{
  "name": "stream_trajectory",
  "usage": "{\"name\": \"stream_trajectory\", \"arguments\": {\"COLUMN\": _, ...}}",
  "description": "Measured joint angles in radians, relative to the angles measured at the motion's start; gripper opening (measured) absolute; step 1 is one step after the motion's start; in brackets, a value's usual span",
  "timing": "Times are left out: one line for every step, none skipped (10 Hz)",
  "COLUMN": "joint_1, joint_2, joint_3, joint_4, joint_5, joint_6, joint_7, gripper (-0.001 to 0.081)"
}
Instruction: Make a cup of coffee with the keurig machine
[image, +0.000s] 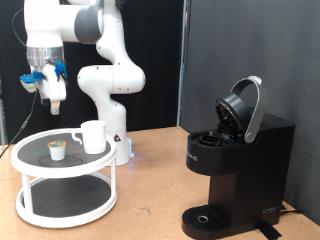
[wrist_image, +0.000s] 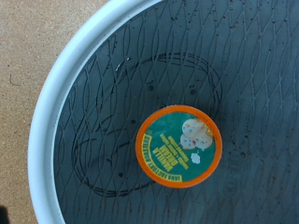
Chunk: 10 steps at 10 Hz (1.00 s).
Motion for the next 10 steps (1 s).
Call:
{"name": "stream_trajectory", "arguments": {"joint_1": -0.007, "joint_2": -0.001, "joint_3": 0.0, "joint_4": -0.024, "joint_5": -0.004, "joint_6": 0.034, "joint_7": 0.002, "gripper": 0.0734}}
{"name": "stream_trajectory", "arguments": {"joint_1": -0.014, "joint_2": -0.001, "joint_3": 0.0, "joint_4": -0.05, "joint_5": -0.011, "joint_6": 0.069, "joint_7": 0.005, "gripper": 0.0734}}
{"name": "stream_trajectory", "arguments": {"joint_1": -0.021, "joint_2": -0.001, "joint_3": 0.0, "joint_4": -0.074, "joint_5": -0.019, "joint_6": 0.096, "joint_7": 0.005, "gripper": 0.0734}}
{"name": "stream_trajectory", "arguments": {"joint_1": -0.028, "joint_2": -0.001, "joint_3": 0.0, "joint_4": -0.098, "joint_5": -0.029, "joint_6": 0.124, "joint_7": 0.007, "gripper": 0.0734}}
{"name": "stream_trajectory", "arguments": {"joint_1": -0.034, "joint_2": -0.001, "joint_3": 0.0, "joint_4": -0.122, "joint_5": -0.037, "joint_6": 0.153, "joint_7": 0.008, "gripper": 0.0734}}
{"name": "stream_trajectory", "arguments": {"joint_1": -0.039, "joint_2": -0.001, "joint_3": 0.0, "joint_4": -0.144, "joint_5": -0.045, "joint_6": 0.178, "joint_7": 0.011, "gripper": 0.0734}}
{"name": "stream_trajectory", "arguments": {"joint_1": -0.042, "joint_2": -0.001, "joint_3": 0.001, "joint_4": -0.164, "joint_5": -0.055, "joint_6": 0.201, "joint_7": 0.02, "gripper": 0.0734}}
{"name": "stream_trajectory", "arguments": {"joint_1": -0.045, "joint_2": 0.0, "joint_3": 0.001, "joint_4": -0.183, "joint_5": -0.066, "joint_6": 0.227, "joint_7": 0.027, "gripper": 0.0734}}
{"name": "stream_trajectory", "arguments": {"joint_1": -0.049, "joint_2": 0.002, "joint_3": 0.001, "joint_4": -0.201, "joint_5": -0.076, "joint_6": 0.253, "joint_7": 0.035, "gripper": 0.0734}}
{"name": "stream_trajectory", "arguments": {"joint_1": -0.052, "joint_2": 0.005, "joint_3": 0.001, "joint_4": -0.217, "joint_5": -0.088, "joint_6": 0.277, "joint_7": 0.047, "gripper": 0.0734}}
